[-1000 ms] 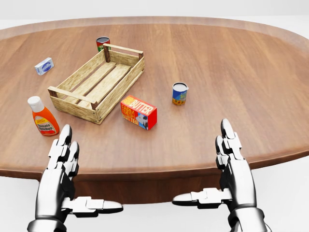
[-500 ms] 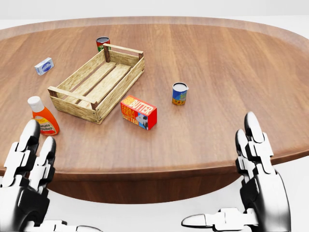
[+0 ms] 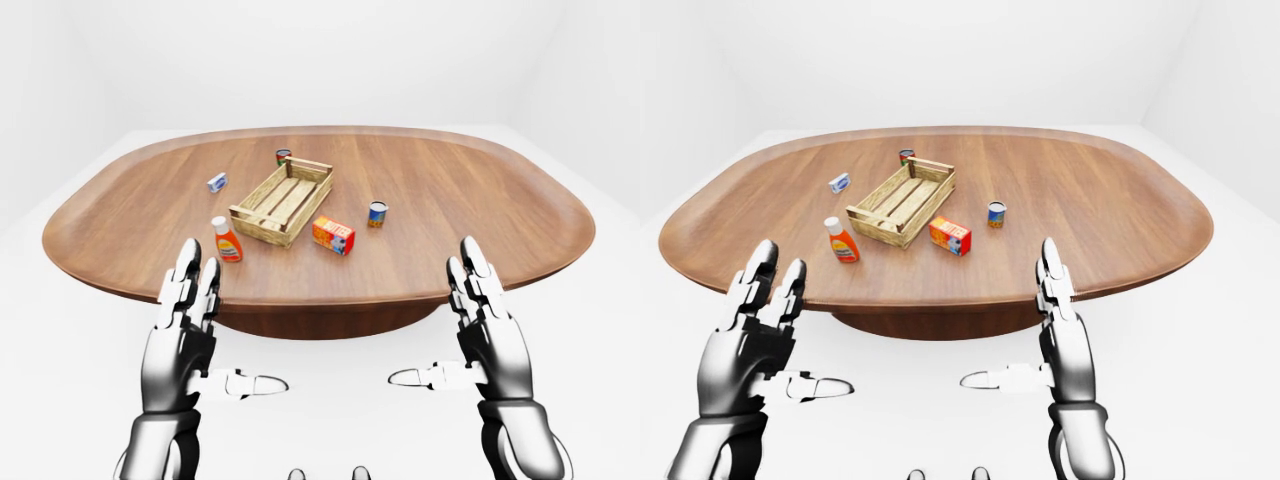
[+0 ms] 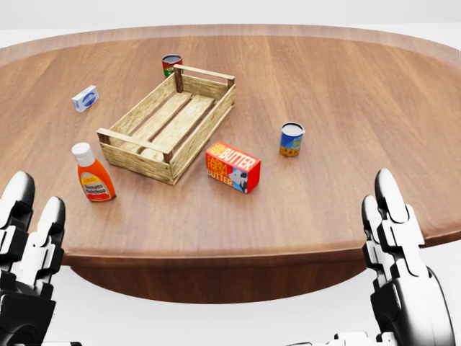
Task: Pick up the butter and put it in the tray.
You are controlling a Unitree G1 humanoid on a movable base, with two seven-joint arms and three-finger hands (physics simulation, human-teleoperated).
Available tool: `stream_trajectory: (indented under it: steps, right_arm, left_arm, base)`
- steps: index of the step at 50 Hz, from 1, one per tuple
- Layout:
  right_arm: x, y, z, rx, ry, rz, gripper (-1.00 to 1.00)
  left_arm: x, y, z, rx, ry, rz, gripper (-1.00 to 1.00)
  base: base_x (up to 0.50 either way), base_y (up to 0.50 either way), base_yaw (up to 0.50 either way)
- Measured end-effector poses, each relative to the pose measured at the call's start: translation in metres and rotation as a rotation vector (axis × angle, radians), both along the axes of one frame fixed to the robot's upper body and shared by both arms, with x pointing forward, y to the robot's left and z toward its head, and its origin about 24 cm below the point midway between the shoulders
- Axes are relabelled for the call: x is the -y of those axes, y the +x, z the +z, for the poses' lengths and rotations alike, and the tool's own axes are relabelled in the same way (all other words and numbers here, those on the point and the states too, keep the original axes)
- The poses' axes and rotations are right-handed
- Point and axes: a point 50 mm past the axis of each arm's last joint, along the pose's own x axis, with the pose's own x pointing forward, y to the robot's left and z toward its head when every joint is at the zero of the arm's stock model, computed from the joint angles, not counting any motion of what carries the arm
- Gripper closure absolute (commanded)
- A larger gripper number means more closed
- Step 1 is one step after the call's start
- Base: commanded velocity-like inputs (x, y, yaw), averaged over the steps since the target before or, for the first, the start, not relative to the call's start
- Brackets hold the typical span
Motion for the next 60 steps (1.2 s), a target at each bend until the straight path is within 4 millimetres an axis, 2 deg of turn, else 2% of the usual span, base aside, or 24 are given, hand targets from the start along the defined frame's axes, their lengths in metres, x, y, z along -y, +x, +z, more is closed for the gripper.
stream_trajectory:
  steps: [29, 40, 60]
  right_arm:
    - [-0.0015, -0.0012, 0.0011, 0.003, -0.003, 0.000, -1.00]
    - [0.0015, -0.0010, 0.0067, 0.036, 0.053, -0.002, -1.00]
    - [0.0023, -0.0020, 0.0070, 0.037, 0.081, 0.019, -1.00]
  left_arm:
    - [-0.0031, -0.0017, 0.0031, 0.014, 0.009, 0.008, -1.00]
    - [-0.0037, -0.0019, 0.0034, 0.015, 0.011, 0.011, -1.00]
    - [-0.0053, -0.0026, 0.0058, 0.027, 0.009, 0.014, -1.00]
  base:
    - [0.00, 0.50, 0.00]
    - [0.02, 0.02, 0.00]
    - [0.49, 0.00, 0.00]
